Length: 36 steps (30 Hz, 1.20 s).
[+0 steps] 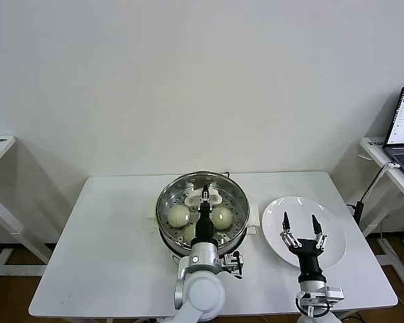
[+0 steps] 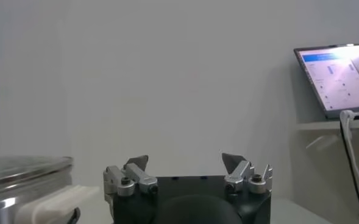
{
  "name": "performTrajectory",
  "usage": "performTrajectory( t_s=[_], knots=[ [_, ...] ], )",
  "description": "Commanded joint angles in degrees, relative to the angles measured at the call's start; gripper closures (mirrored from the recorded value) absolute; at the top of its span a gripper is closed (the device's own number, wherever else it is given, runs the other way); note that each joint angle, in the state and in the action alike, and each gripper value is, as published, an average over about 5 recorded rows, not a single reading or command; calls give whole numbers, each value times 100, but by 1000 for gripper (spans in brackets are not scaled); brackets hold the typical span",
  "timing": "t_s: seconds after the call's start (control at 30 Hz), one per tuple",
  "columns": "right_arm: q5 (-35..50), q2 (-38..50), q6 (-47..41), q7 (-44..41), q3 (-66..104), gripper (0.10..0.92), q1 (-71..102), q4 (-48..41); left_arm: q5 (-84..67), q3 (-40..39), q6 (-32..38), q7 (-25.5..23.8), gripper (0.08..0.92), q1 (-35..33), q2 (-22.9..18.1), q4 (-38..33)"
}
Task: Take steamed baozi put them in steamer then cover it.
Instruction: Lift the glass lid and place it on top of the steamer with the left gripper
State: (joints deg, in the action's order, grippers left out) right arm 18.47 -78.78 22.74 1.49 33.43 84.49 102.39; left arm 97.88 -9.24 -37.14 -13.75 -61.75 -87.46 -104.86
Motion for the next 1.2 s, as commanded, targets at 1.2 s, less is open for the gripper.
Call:
performTrajectory(
  t_s=[1.2],
  knots=[
    [-64, 13, 33, -20, -48, 203, -6, -15, -38, 92, 199, 127, 658, -274, 132, -256]
  ],
)
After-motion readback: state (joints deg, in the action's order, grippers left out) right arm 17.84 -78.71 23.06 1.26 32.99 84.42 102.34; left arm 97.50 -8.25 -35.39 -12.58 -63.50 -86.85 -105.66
